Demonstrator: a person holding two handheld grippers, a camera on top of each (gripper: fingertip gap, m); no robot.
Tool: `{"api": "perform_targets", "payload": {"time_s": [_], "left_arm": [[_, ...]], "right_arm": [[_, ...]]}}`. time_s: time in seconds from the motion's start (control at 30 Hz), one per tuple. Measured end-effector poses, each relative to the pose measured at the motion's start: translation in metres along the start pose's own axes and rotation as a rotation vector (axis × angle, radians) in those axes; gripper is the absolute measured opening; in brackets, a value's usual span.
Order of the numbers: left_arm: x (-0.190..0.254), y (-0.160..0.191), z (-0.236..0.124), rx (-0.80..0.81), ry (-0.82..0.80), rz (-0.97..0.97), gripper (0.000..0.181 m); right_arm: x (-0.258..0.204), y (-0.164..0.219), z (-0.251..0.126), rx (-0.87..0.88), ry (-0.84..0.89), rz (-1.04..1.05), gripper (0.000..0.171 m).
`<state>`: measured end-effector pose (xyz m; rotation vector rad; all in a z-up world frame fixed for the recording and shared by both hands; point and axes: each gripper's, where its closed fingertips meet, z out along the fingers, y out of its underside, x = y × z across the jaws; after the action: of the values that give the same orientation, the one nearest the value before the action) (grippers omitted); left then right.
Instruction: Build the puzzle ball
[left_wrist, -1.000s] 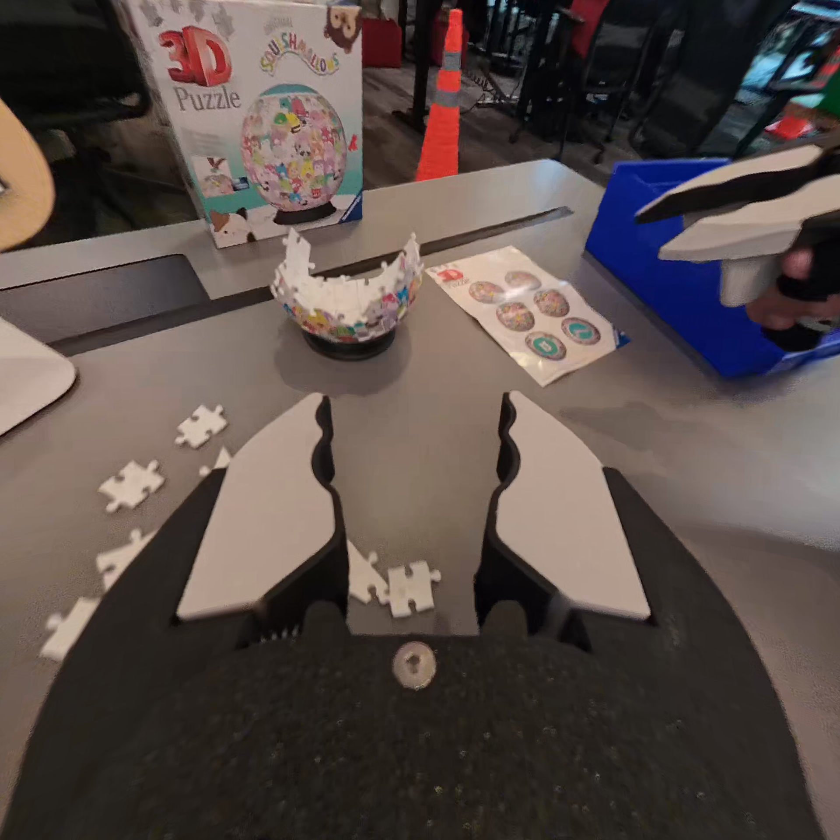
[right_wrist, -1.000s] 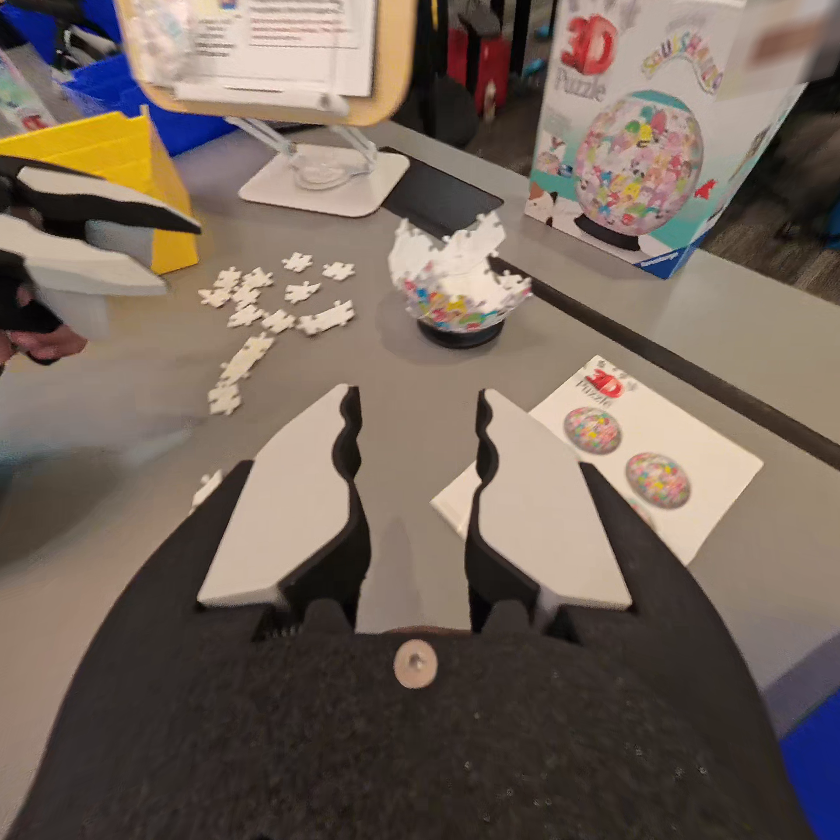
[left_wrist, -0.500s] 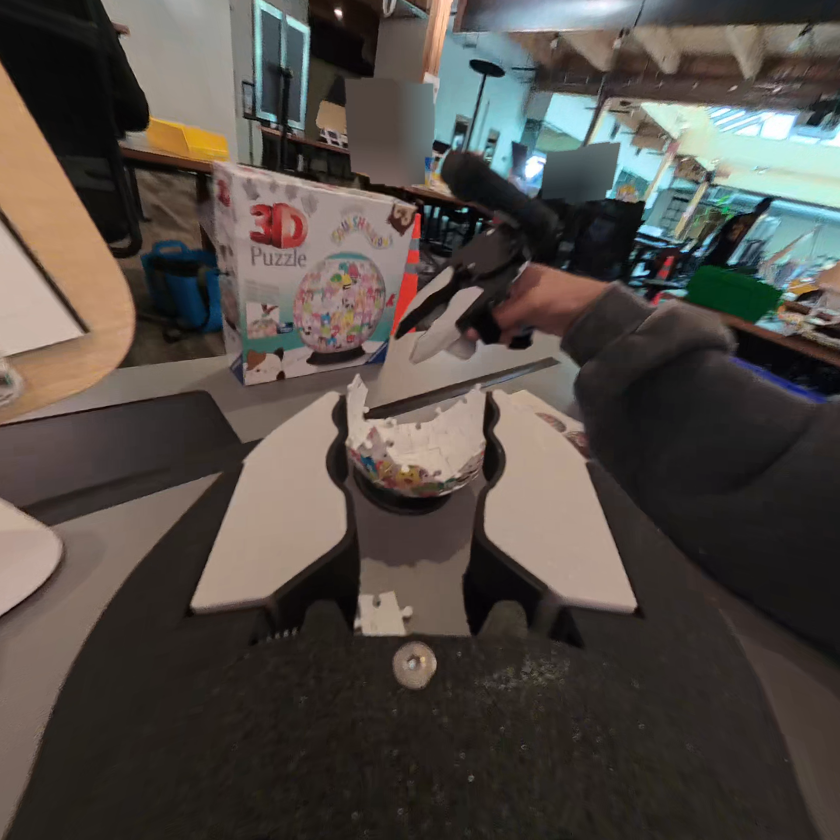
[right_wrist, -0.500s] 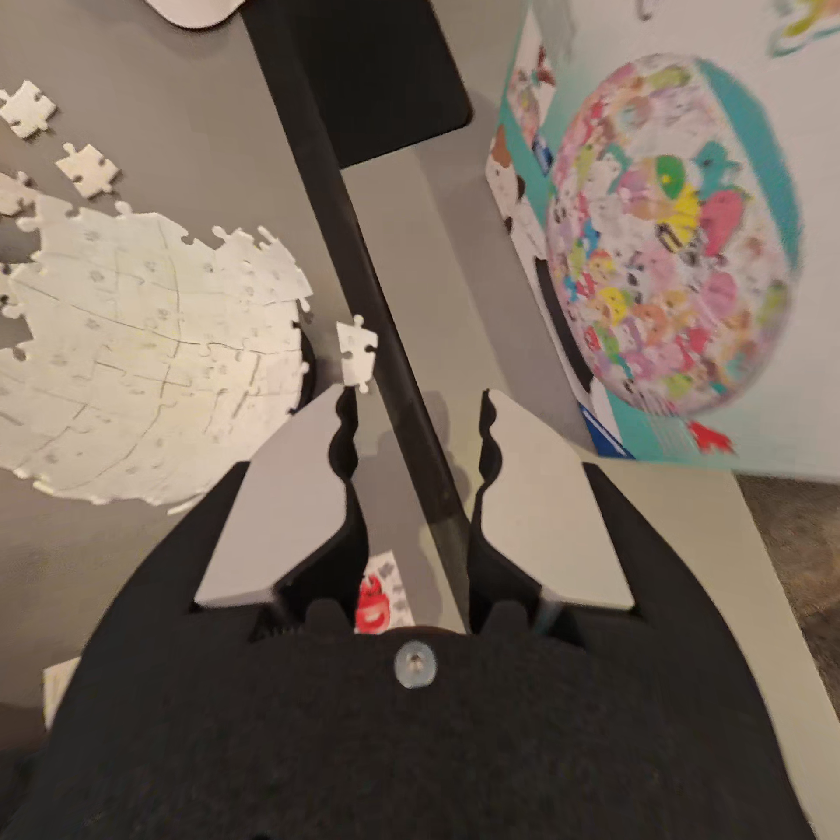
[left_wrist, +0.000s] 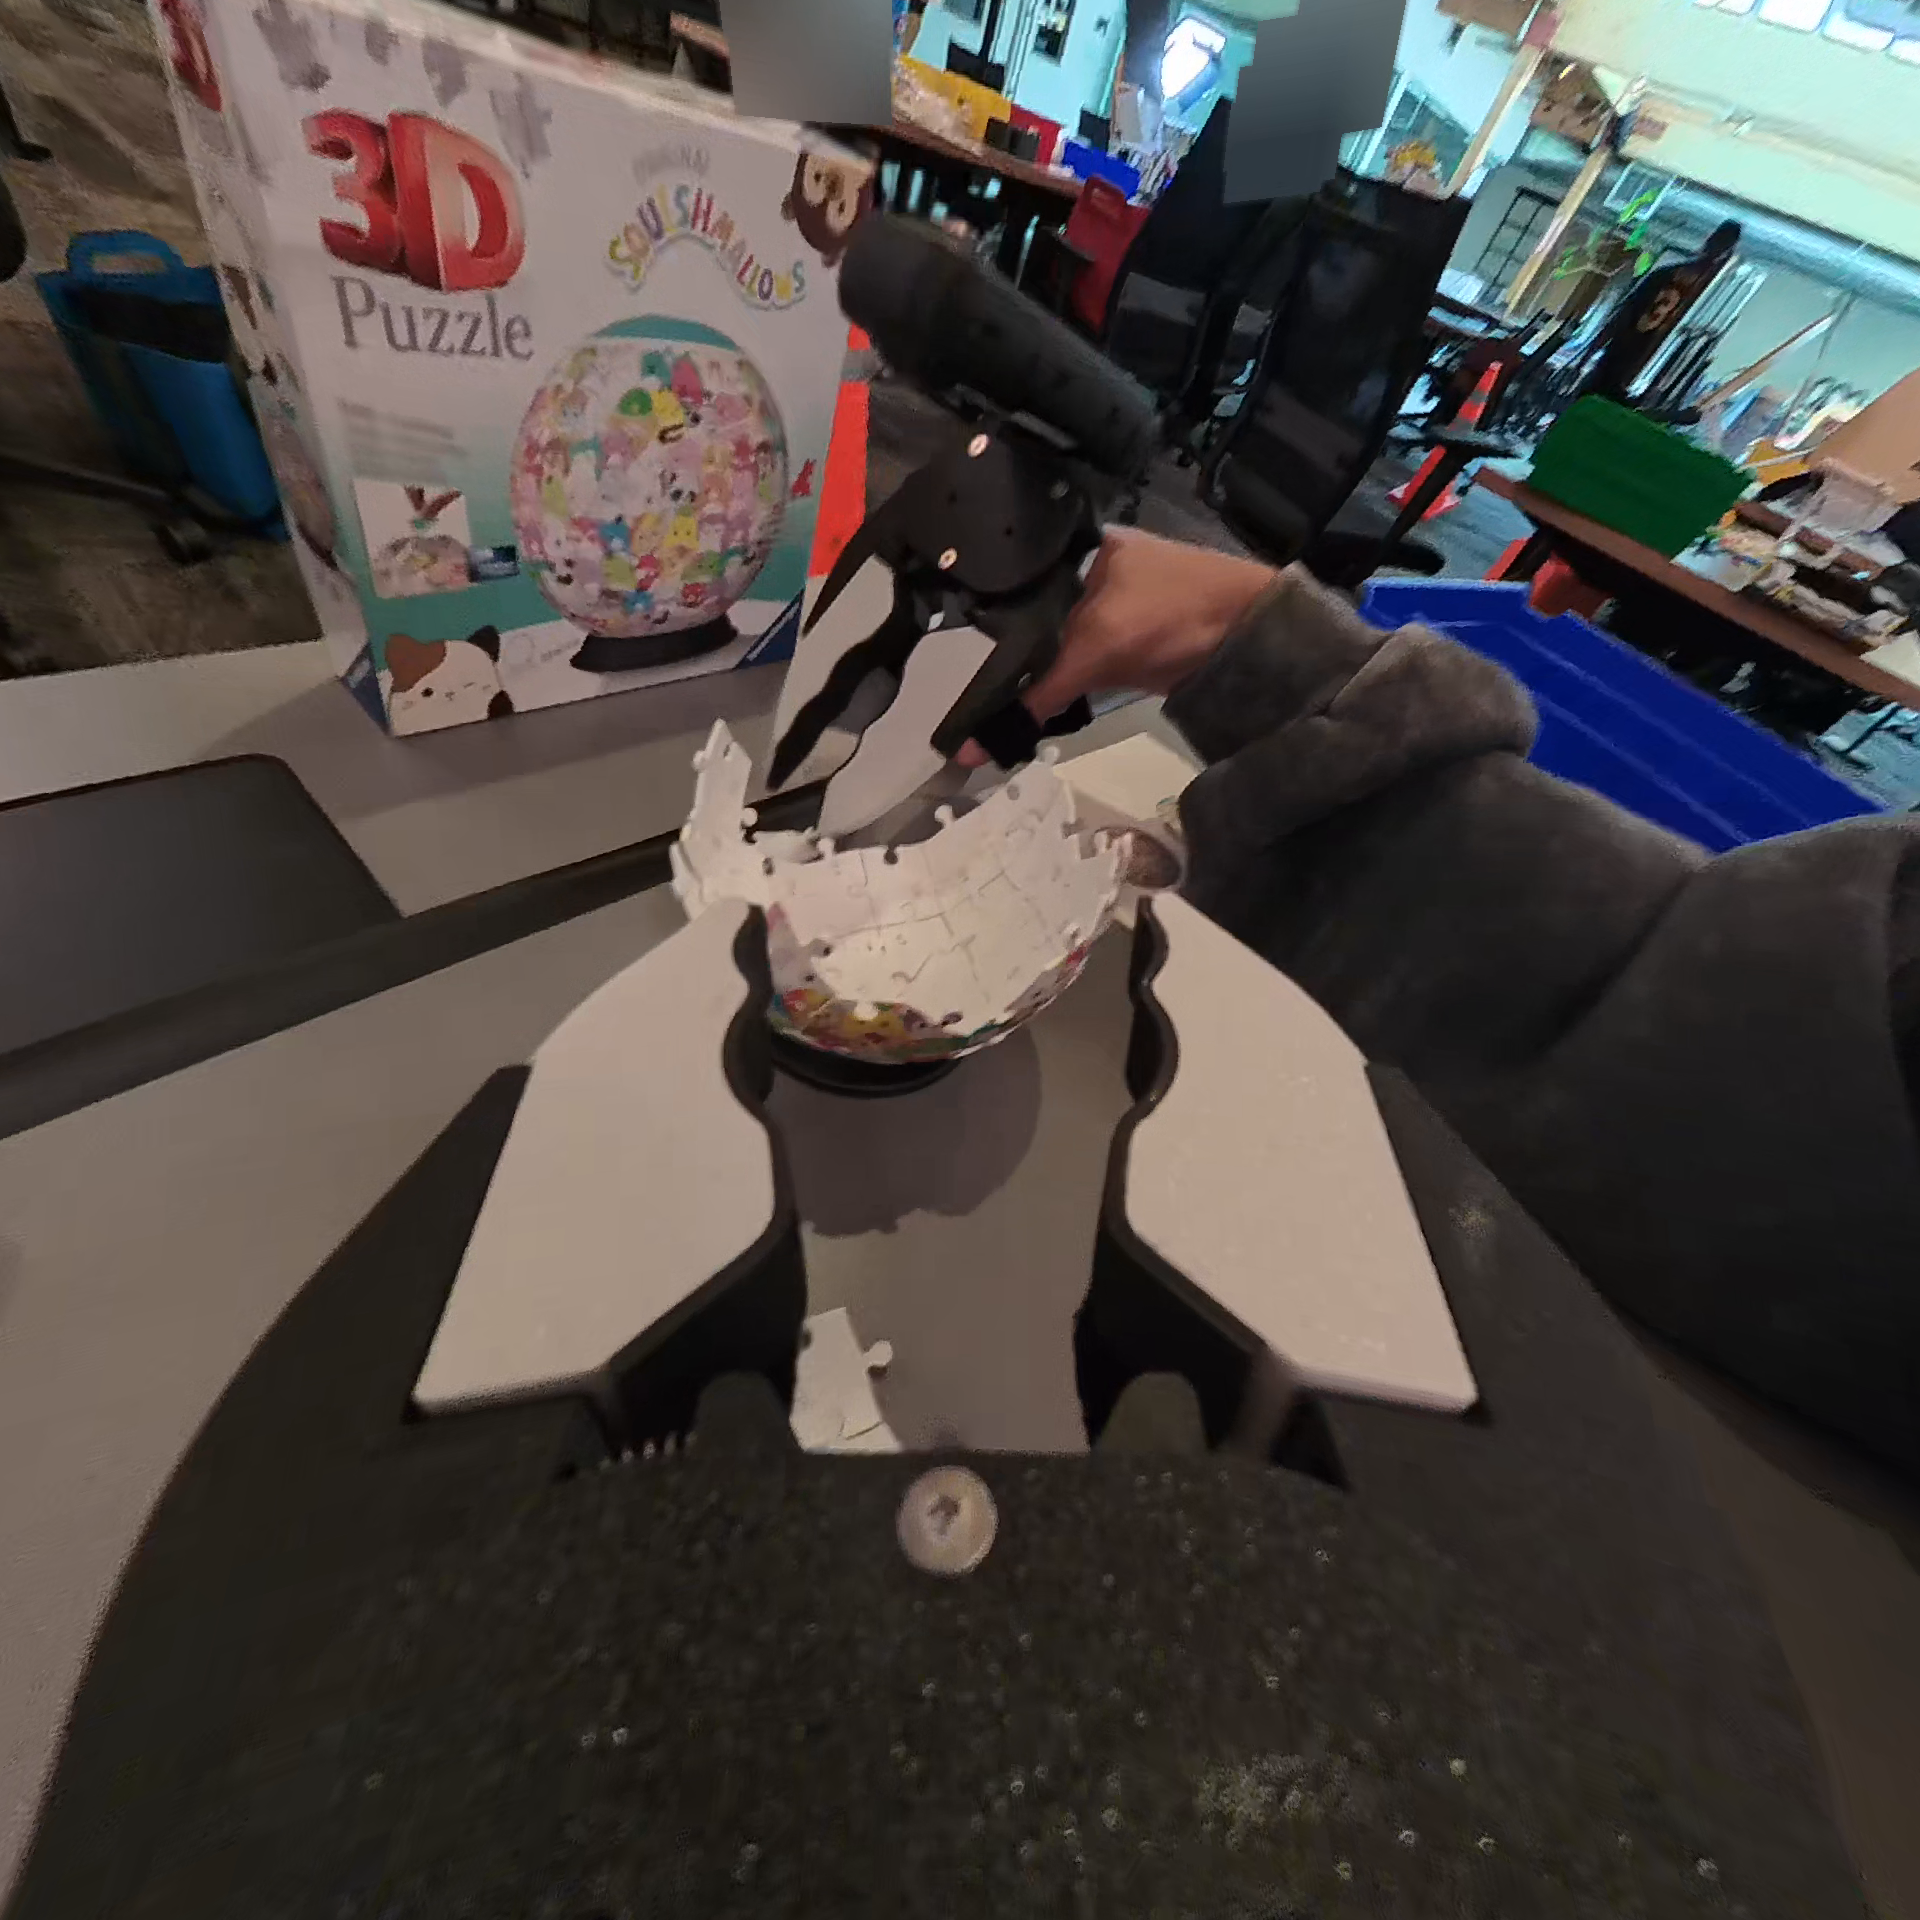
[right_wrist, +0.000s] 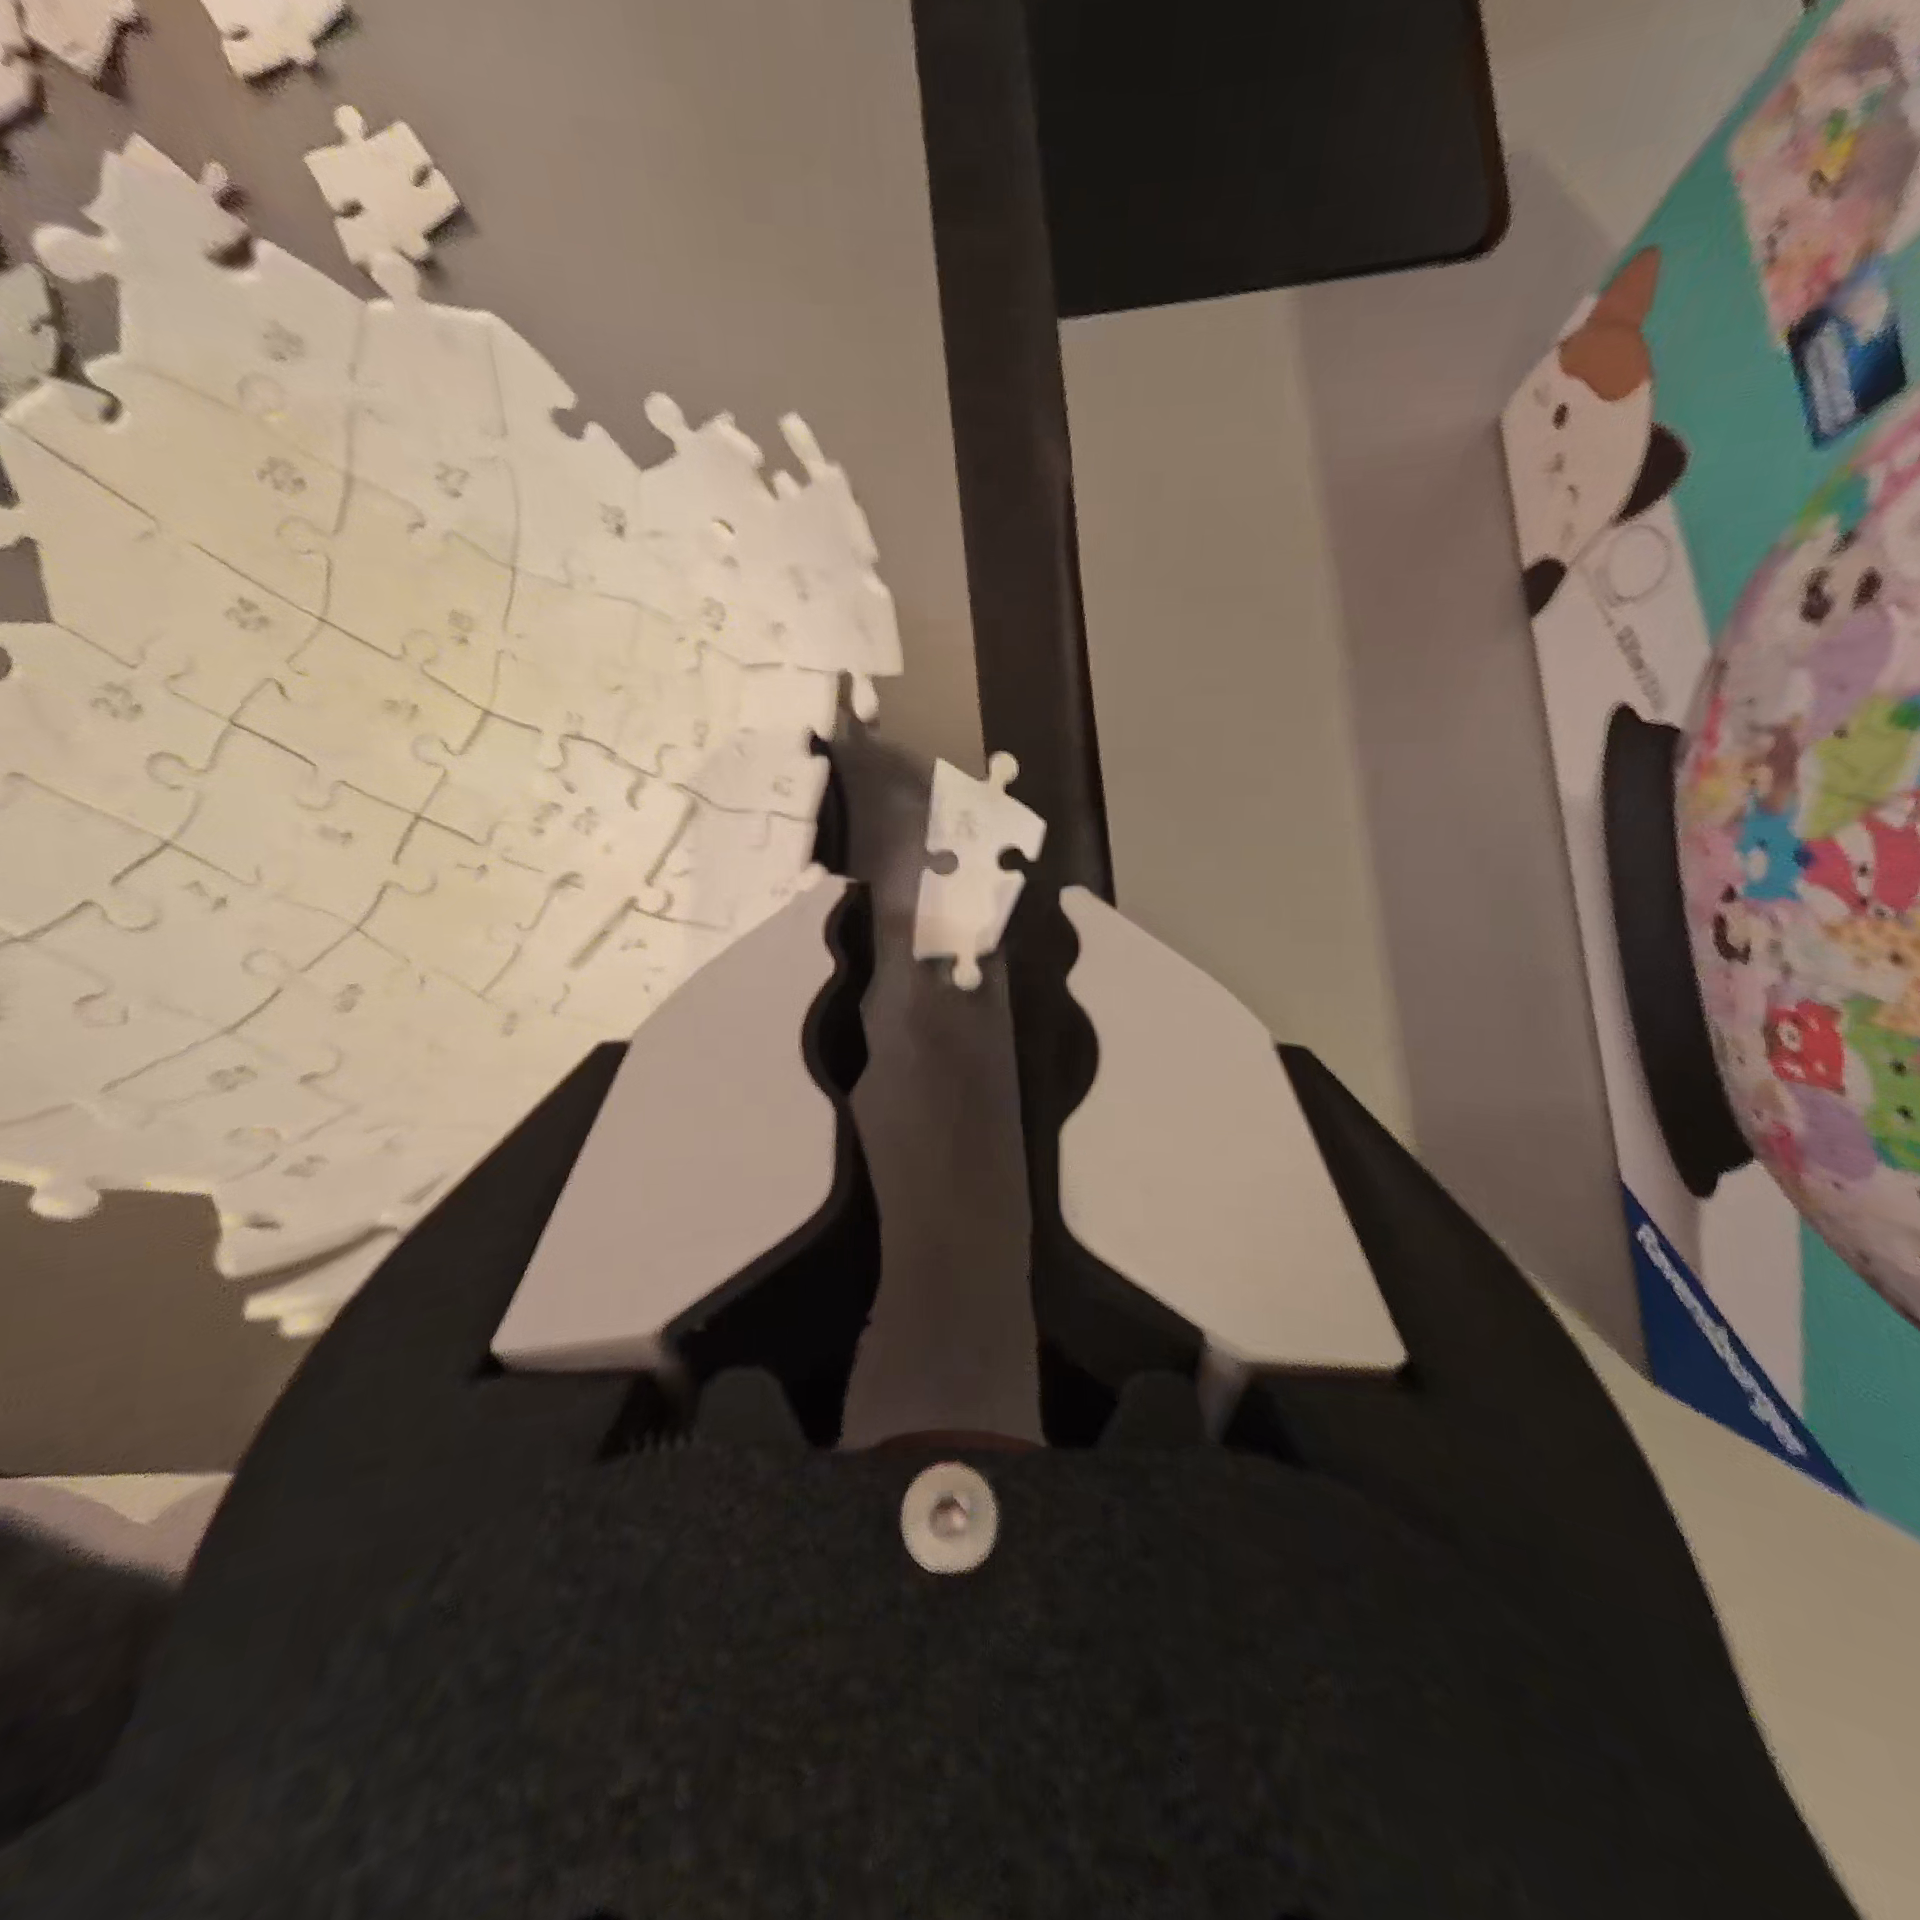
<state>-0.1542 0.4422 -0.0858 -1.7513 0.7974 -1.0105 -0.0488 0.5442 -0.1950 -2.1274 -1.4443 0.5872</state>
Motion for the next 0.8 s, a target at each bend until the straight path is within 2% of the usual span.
{"api": "perform_targets", "payload": {"time_s": [0.17, 0.3, 0.37, 0.53, 0.67, 0.8], "left_arm": [[0.010, -0.011, -0.003, 0.005, -0.001, 0.022, 0.065], [0.016, -0.017, -0.007, -0.008, -0.006, 0.056, 0.066], [0.019, -0.020, -0.007, -0.013, -0.004, 0.067, 0.066], [0.018, -0.025, -0.004, -0.061, -0.037, 0.105, 0.065], [0.008, -0.028, 0.001, -0.129, -0.089, 0.082, 0.061], [0.008, -0.043, 0.012, -0.142, -0.077, -0.001, 0.052]], "right_arm": [[0.003, 0.017, 0.012, -0.112, 0.022, -0.011, 0.027], [0.006, 0.021, 0.009, -0.124, 0.041, -0.016, 0.025], [0.007, 0.020, 0.009, -0.111, 0.041, -0.018, 0.016], [0.009, 0.025, 0.005, -0.116, 0.046, -0.033, 0.015], [0.016, 0.032, -0.015, -0.144, 0.114, -0.037, 0.015], [0.011, 0.012, -0.064, -0.114, 0.227, -0.090, 0.014]]}}
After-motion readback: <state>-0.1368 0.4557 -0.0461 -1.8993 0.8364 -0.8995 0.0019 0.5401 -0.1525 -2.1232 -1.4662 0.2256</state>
